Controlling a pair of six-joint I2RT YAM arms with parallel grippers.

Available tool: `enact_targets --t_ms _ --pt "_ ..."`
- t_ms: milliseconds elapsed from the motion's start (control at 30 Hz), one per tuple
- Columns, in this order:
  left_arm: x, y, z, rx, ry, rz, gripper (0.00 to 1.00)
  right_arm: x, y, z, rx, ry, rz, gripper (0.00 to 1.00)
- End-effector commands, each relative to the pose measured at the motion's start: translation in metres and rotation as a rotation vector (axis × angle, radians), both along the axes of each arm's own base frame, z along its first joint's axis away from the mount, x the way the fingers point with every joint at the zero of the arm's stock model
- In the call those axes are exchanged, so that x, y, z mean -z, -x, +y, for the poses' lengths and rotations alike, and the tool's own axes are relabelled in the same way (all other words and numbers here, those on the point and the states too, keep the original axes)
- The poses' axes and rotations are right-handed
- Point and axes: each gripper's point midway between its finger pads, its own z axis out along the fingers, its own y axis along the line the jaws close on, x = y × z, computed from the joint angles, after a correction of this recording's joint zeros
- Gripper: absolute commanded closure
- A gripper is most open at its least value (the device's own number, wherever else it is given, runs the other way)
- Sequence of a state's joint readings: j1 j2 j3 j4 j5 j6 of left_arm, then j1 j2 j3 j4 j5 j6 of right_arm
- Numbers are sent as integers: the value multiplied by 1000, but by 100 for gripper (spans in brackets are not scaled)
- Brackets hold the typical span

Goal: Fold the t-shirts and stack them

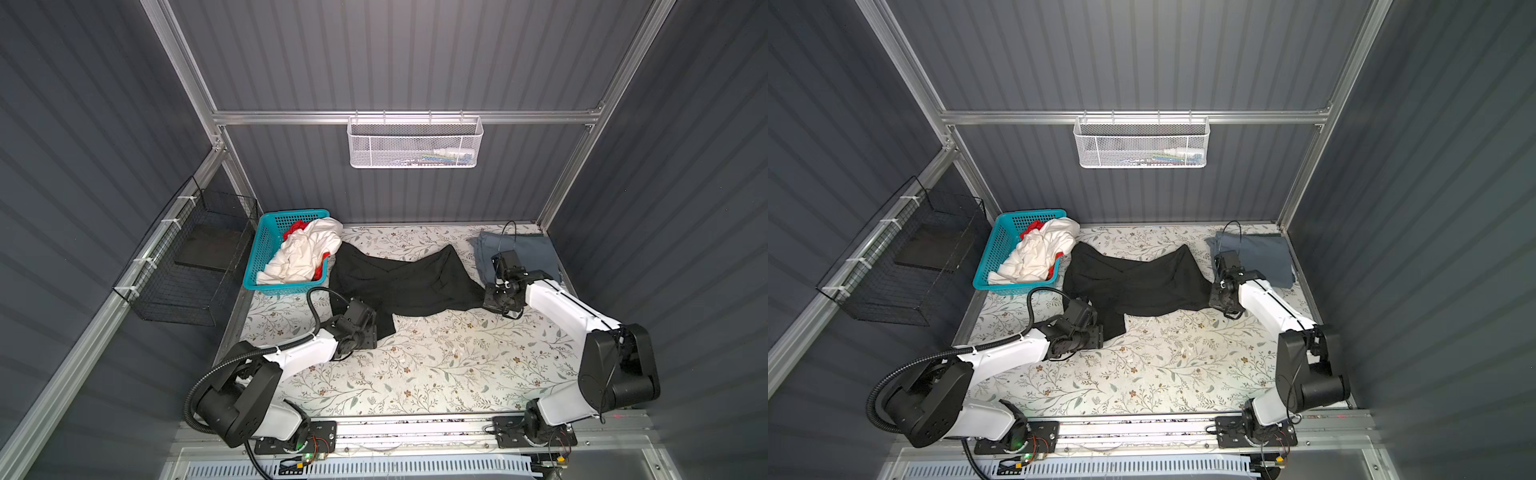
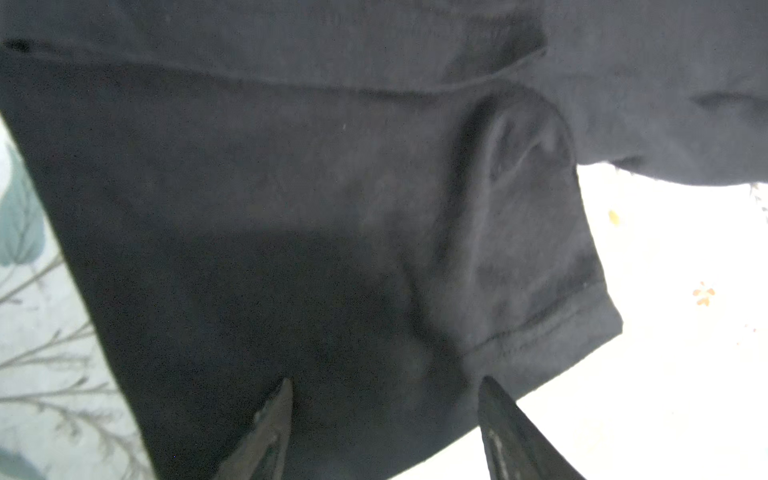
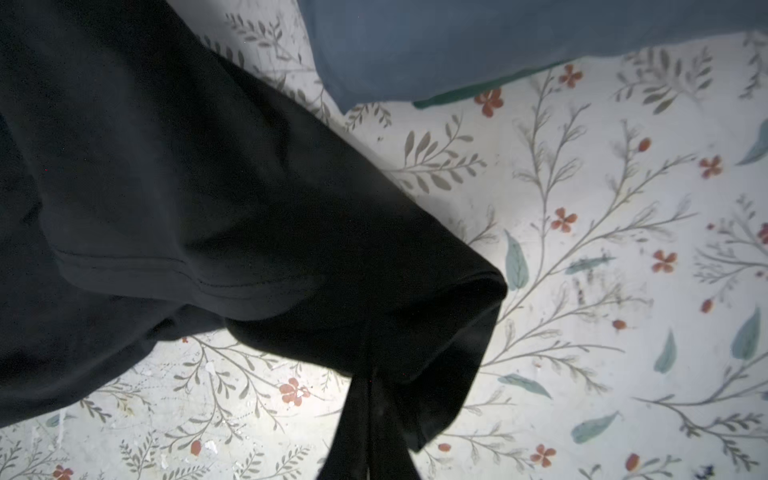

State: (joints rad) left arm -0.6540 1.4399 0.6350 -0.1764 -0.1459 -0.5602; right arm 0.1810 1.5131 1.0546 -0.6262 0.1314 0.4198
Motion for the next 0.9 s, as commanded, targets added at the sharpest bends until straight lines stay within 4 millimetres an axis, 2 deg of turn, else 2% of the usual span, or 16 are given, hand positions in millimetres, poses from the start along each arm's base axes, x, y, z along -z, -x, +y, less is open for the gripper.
enact_targets --t_ms 0,233,300,367,467,500,600,700,867 --pt "27 16 -1 44 -34 105 33 -17 -8 -11 5 15 -25 100" --pt "48 20 -1 62 -63 162 40 -34 -26 -15 -4 -25 -59 100" --pt "53 22 1 62 -75 175 46 -38 -29 -16 -2 -25 -70 100" --pt "56 23 1 66 -83 185 60 -41 -30 -13 -8 -37 -77 100" --pt "53 23 3 64 -99 197 94 -41 -28 -11 -12 -51 -74 100" --pt "49 23 4 58 -105 195 100 -41 -26 -11 -11 -55 -70 100" --pt "27 20 5 40 -93 164 100 -39 -18 -11 -9 -59 -55 100" --pt "-10 16 12 5 -78 85 100 -40 -4 -13 2 -57 -51 100" --pt "-74 15 38 -89 -53 -90 100 -41 26 -14 30 -85 -52 100"
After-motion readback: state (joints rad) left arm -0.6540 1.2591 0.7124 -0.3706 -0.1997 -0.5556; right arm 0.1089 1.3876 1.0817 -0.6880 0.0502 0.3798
